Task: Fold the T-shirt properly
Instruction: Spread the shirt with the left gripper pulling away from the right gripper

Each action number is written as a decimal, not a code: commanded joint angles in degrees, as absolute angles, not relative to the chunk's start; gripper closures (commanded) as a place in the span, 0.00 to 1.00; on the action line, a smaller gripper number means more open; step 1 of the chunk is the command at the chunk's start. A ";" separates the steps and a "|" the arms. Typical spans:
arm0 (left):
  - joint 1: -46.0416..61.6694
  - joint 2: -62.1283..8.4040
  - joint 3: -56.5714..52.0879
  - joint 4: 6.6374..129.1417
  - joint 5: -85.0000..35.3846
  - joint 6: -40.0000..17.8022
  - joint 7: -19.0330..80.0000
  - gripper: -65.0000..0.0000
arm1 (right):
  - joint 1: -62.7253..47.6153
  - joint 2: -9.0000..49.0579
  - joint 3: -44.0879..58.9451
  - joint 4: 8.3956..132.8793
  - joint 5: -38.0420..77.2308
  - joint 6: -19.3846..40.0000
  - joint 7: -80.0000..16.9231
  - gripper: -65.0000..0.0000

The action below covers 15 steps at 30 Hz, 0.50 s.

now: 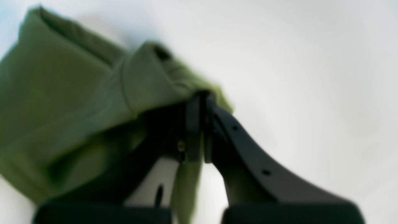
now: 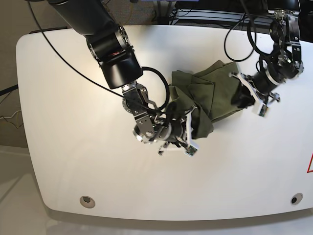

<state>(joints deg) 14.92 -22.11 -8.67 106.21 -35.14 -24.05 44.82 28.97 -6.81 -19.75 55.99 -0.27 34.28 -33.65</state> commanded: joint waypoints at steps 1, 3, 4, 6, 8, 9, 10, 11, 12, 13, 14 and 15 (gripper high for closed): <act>17.02 -23.25 -9.01 106.72 -35.71 -24.49 43.86 0.82 | 29.44 -6.95 -18.66 56.74 -0.45 34.10 -33.20 1.00; 17.79 -23.39 -9.05 106.65 -35.96 -24.34 43.67 0.81 | 29.07 -6.90 -17.88 56.74 -0.46 33.88 -32.91 1.00; 18.13 -23.35 -9.01 106.63 -36.14 -24.24 43.59 0.81 | 28.90 -6.89 -17.64 56.71 -0.51 33.78 -32.65 1.00; 19.02 -23.41 -8.66 106.80 -36.95 -24.09 43.62 0.81 | 29.00 -6.87 -17.36 56.47 -0.79 33.66 -31.25 1.00; 19.98 -23.45 -8.32 106.97 -37.99 -24.04 43.70 0.81 | 29.20 -6.87 -17.40 56.29 -1.07 33.60 -29.57 0.99; 20.40 -23.39 -8.29 106.97 -38.40 -24.03 43.67 0.81 | 29.13 -6.89 -17.47 56.32 -1.14 33.58 -29.03 0.98; 20.78 -23.31 -8.35 106.99 -38.84 -23.99 43.65 0.81 | 29.12 -6.92 -17.56 56.38 -1.18 33.62 -28.48 0.96; 21.15 -23.23 -8.40 107.02 -39.28 -23.96 43.63 0.81 | 29.10 -6.95 -17.66 56.44 -1.23 33.66 -27.94 0.95; 21.52 -23.21 -8.46 107.14 -39.72 -24.03 43.67 0.81 | 29.08 -6.93 -17.70 56.76 -1.34 33.66 -27.41 0.94; 21.89 -23.20 -8.51 107.26 -40.16 -24.10 43.71 0.81 | 29.07 -6.90 -17.74 57.08 -1.44 33.67 -26.88 0.92; 22.15 -23.16 -8.53 107.32 -40.56 -24.19 43.73 0.81 | 29.08 -6.90 -17.77 57.44 -1.53 33.63 -26.38 0.91; 22.40 -23.12 -8.54 107.38 -40.97 -24.28 43.75 0.81 | 29.10 -6.89 -17.80 57.80 -1.61 33.59 -25.89 0.90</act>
